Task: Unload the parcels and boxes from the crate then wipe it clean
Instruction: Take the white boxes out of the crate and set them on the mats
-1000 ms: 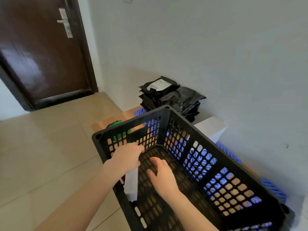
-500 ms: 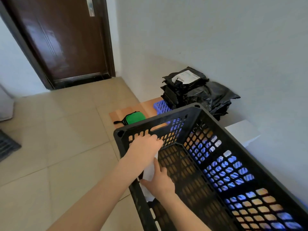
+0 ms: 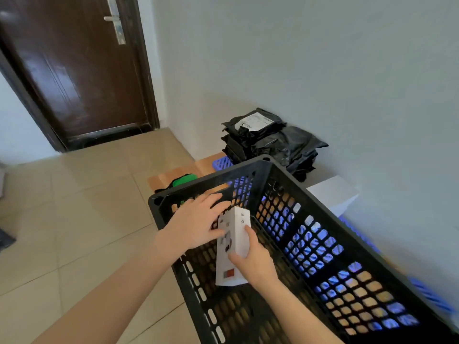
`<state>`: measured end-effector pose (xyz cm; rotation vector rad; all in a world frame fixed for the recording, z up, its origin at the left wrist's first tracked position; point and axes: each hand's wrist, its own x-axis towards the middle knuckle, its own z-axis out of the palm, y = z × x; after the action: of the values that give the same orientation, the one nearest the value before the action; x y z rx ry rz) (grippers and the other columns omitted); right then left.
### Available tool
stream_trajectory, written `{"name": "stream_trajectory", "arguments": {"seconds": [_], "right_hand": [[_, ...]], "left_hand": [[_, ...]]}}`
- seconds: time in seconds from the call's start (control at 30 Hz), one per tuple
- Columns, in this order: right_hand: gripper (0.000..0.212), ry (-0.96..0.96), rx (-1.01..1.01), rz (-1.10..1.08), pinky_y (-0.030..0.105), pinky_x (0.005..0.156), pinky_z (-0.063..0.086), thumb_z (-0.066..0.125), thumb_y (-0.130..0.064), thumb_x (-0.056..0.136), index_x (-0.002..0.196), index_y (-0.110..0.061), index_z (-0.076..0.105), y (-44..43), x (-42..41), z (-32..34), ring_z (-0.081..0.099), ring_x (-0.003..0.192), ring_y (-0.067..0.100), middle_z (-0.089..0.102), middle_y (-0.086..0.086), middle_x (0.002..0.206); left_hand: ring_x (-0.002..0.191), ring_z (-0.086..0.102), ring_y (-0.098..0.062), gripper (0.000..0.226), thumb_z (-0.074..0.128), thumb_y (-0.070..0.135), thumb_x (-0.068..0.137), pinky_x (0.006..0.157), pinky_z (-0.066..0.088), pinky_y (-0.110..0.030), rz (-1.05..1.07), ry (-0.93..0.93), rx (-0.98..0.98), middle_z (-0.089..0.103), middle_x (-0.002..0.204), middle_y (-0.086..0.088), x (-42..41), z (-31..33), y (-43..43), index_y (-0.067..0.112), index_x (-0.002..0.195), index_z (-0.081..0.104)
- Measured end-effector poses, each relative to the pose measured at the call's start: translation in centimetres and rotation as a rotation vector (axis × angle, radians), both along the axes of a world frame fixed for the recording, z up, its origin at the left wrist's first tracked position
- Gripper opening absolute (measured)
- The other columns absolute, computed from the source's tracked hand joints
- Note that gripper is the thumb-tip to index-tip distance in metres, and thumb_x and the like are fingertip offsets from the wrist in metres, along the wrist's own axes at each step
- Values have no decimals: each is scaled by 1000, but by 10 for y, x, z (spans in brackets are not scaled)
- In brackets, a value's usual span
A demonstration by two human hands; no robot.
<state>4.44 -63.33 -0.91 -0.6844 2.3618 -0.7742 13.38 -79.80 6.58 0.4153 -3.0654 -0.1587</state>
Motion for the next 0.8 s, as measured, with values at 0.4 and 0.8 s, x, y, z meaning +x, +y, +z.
{"name": "stream_trajectory", "arguments": {"seconds": [0.4,0.8], "right_hand": [[75,61,-464,-160,15,70,48,57,-31,90,148,-45,11,139,-25,98,53,97,2,49,-10,125],[51,3,-945,-470,19,71,55,55,-22,95,135,-49,40,373,-43,138,62,93,-4,44,-7,122]], "left_hand": [[151,2,-19,110,46,96,58,122,14,-45,75,12,371,-12,163,9,-1,44,140,59,145,-9],[119,38,9,110,72,70,58,94,41,-17,-312,304,556,31,136,22,-74,71,363,61,145,7]]}}
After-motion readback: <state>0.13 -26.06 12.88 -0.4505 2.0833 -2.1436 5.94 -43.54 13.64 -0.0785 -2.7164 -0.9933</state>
